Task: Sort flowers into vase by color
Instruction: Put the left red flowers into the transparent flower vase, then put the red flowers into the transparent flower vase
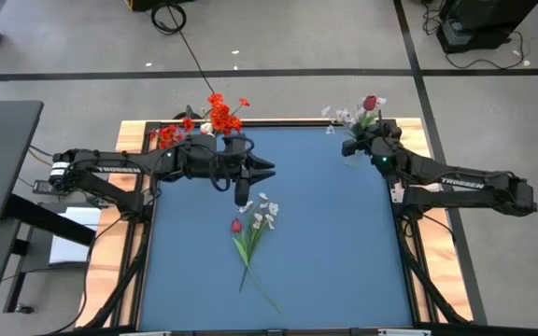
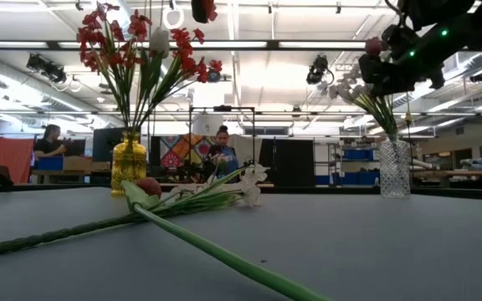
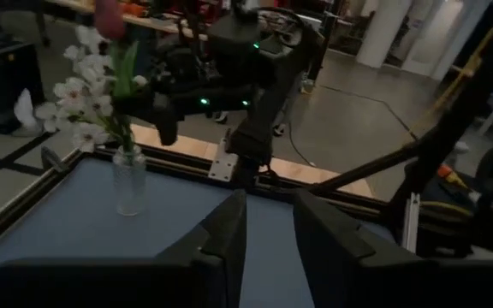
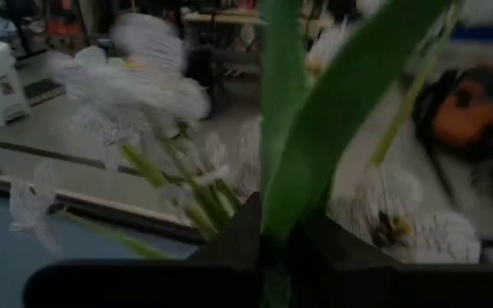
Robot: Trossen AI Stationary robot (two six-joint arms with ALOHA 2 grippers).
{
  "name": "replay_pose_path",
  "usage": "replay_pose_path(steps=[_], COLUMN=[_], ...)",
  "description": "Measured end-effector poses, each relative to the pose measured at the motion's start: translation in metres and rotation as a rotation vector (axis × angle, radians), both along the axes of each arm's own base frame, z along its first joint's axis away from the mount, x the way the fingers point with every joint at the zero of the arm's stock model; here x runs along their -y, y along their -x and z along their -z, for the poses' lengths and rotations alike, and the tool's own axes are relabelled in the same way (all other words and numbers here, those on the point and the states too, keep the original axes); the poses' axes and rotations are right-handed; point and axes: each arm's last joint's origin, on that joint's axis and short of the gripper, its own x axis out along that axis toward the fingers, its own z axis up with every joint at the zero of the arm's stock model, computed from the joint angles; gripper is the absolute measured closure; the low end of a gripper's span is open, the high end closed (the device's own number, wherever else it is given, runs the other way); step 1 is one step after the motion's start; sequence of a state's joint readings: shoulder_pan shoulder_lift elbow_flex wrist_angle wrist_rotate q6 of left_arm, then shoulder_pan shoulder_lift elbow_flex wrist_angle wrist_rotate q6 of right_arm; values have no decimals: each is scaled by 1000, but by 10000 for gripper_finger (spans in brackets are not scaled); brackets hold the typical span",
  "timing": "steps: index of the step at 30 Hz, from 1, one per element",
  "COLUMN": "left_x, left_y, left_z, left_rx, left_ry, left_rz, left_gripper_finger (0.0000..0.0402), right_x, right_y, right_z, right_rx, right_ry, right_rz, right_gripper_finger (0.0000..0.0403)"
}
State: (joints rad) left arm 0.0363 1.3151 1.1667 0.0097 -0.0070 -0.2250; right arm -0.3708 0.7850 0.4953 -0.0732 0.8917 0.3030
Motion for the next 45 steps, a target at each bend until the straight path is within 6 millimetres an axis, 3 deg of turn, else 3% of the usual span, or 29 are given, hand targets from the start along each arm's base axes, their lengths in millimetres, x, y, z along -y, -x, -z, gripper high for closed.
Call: replay_pose_path(steps=[9, 15, 22, 29, 33, 40, 45], left_x=[3, 6, 9, 21, 31, 48, 63], left_y=[1, 3, 7, 14, 21, 25, 33], left_z=[7, 15, 25, 38, 50, 68, 90], left_rx=[-73, -155, -266, -412, -518, -563, -580], left_ry=[53, 131, 142, 194, 245, 317, 435], left_rz=[2, -5, -5, -27, -116, -145, -293], left_gripper_finger=[296, 296, 296, 296, 296, 296, 296], right_x=[-2, -9, -15, -20, -24, -30, -37], right_y=[6, 16, 23, 35, 48, 50, 54], right_z=[9, -15, -57, -73, -70, -62, -55], right_rx=[60, 174, 204, 207, 185, 249, 227], right_ry=[-111, -203, -240, -340, -458, -706, -911], right_rz=[15, -31, -139, -92, 15, -25, -58], right_gripper_finger=[273, 237, 231, 231, 231, 231, 231])
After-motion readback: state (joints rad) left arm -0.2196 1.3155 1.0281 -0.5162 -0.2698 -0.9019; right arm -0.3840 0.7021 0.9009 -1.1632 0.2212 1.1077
